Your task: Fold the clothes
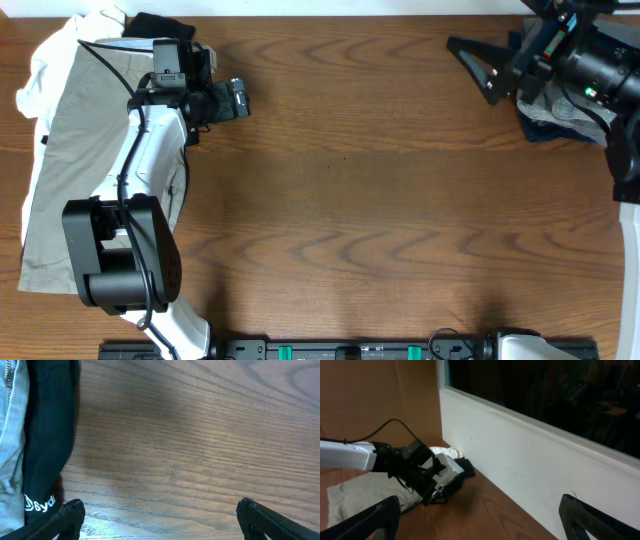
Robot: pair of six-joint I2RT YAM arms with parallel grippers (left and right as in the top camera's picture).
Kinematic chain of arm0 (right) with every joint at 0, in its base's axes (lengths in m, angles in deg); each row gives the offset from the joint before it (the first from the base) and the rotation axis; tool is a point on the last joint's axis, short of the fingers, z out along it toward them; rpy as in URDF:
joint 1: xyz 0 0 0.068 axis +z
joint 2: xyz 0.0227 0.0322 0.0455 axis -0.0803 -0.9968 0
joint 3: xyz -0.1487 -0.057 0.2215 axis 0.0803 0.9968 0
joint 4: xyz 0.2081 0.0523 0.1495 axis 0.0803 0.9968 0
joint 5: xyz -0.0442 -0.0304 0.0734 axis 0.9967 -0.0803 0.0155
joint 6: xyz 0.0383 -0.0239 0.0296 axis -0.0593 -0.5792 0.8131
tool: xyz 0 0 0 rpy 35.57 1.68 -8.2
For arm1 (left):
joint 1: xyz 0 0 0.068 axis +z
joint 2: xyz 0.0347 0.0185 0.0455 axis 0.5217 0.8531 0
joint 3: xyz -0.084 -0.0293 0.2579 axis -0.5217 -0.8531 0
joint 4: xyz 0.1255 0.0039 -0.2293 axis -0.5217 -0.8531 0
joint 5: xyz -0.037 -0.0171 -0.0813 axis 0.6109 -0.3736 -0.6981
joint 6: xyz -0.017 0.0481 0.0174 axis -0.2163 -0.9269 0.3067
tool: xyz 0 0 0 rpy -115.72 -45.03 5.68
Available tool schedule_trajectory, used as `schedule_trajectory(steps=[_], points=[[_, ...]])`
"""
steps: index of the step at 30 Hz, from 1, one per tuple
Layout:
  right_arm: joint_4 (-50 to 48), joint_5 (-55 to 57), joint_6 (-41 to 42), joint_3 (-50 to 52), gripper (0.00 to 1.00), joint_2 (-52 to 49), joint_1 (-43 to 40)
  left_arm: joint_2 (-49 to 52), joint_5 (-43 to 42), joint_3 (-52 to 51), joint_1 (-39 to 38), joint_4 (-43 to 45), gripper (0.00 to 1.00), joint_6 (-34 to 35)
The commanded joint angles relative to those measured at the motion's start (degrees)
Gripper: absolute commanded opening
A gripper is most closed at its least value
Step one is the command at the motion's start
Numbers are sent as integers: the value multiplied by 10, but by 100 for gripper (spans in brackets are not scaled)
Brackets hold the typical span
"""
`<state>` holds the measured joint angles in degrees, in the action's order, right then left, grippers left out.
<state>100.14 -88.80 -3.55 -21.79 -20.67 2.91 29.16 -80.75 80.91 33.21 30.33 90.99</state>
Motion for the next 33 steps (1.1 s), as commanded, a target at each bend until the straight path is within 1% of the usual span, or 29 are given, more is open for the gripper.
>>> schedule_trajectory(steps=[1, 3, 5, 11, 15, 18, 19, 20, 26, 28, 33], points=[[12, -6, 2, -1, 99, 10, -2, 7, 4, 10, 1, 0, 98, -1], [28, 22, 2, -1, 99, 10, -2, 7, 4, 10, 2, 0, 98, -1], [47, 75, 5, 0, 99, 7, 0, 7, 4, 10, 2, 0, 98, -1], [115, 323, 94, 8, 99, 0, 10, 7, 4, 10, 2, 0, 98, -1], [100, 387, 101, 72, 99, 41, 11, 7, 4, 10, 2, 0, 98, -1], [56, 415, 101, 159, 99, 95, 11, 7, 4, 10, 1, 0, 98, -1], [25, 426, 101, 213, 99, 126, 10, 7, 4, 10, 2, 0, 98, -1], [10, 428, 101, 238, 99, 141, 9, 7, 4, 10, 2, 0, 98, -1], [-148, 429, 101, 498, 99, 291, 4, 7, 4, 10, 2, 0, 98, -1], [-187, 428, 101, 572, 99, 341, 4, 7, 4, 10, 2, 0, 98, -1], [-253, 429, 108, 735, 99, 470, 4, 7, 4, 10, 1, 0, 98, -1]])
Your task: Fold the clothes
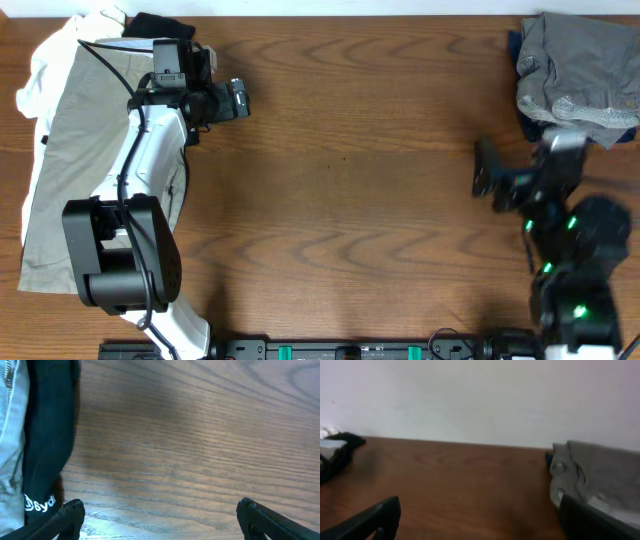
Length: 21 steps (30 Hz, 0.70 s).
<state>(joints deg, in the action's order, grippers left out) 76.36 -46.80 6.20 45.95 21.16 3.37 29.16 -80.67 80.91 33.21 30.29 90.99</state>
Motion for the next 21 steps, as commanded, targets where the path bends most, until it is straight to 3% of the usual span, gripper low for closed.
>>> schedule_trajectory(steps=[1, 9, 14, 21], points=[[-21, 9, 10, 77, 99, 71, 0, 7, 3, 10, 2, 1, 98, -1], [-30, 36, 10, 203, 99, 224, 6, 7, 3, 10, 2, 1, 98, -1], [-39, 54, 10, 246, 99, 269, 6, 7, 3, 10, 2, 1, 98, -1], [-128, 52, 10, 310, 99, 305, 6, 7, 3, 10, 1, 1, 98, -1]])
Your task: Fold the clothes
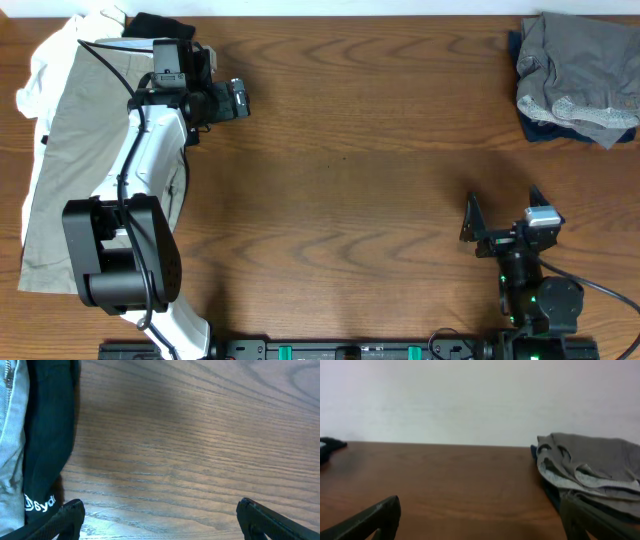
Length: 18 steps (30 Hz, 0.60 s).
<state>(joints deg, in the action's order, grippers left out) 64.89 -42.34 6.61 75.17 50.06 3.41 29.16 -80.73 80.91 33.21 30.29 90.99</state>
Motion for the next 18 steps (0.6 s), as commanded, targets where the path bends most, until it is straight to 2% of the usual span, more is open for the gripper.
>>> schedule_trajectory(steps=[1, 14, 18], points=[[-19, 7, 6, 22, 99, 21, 5, 7, 3, 10, 2, 1, 98, -1], [-6, 9, 5, 41, 99, 67, 5, 7, 3, 10, 2, 1, 98, -1], [49, 9, 5, 42, 99, 67, 5, 7, 3, 10, 2, 1, 98, -1]])
